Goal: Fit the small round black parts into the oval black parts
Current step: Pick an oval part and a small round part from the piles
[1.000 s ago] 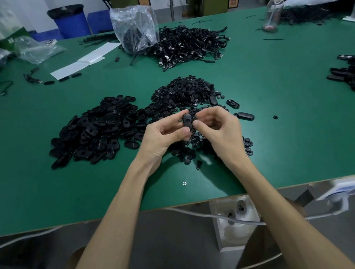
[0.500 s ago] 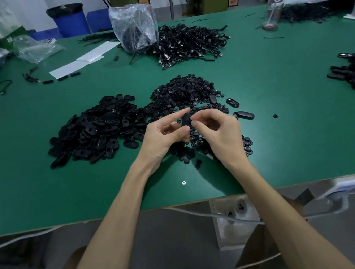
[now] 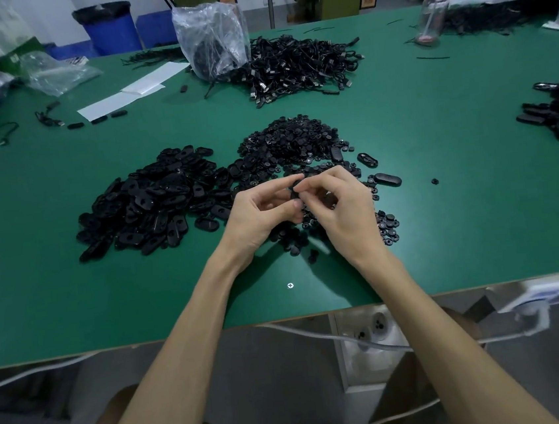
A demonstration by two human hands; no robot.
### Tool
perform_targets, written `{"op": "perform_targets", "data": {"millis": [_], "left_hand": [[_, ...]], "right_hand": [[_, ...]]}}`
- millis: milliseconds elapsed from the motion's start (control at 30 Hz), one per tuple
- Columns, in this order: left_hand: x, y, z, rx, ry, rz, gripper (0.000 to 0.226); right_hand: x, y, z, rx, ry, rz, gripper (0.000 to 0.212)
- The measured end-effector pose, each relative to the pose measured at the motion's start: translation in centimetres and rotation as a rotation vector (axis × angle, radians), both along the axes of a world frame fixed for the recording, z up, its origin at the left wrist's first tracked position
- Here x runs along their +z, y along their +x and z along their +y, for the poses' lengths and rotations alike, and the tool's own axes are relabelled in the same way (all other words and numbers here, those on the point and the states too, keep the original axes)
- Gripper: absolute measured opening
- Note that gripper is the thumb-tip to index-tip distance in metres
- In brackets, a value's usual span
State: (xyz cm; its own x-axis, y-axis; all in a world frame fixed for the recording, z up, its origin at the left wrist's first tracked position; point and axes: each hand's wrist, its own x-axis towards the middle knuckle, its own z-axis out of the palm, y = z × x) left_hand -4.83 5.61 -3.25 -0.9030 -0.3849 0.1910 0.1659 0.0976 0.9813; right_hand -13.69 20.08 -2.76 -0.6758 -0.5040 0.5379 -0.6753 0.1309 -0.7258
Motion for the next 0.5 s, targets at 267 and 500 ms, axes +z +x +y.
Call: {"op": "perform_targets", "data": {"millis": [267, 500], "left_hand": [[-0.09, -0.03, -0.16, 0.038, 0.022, 0.013, 0.030], [-0.18, 0.01, -0.38, 0.019, 0.007, 0.009, 0.030]], "right_hand": [[0.26, 0.35, 0.13, 0.038, 0.020, -0.026, 0.027], [0.49, 0.24, 0.16, 0.011, -0.064, -0.110, 0.023]]}}
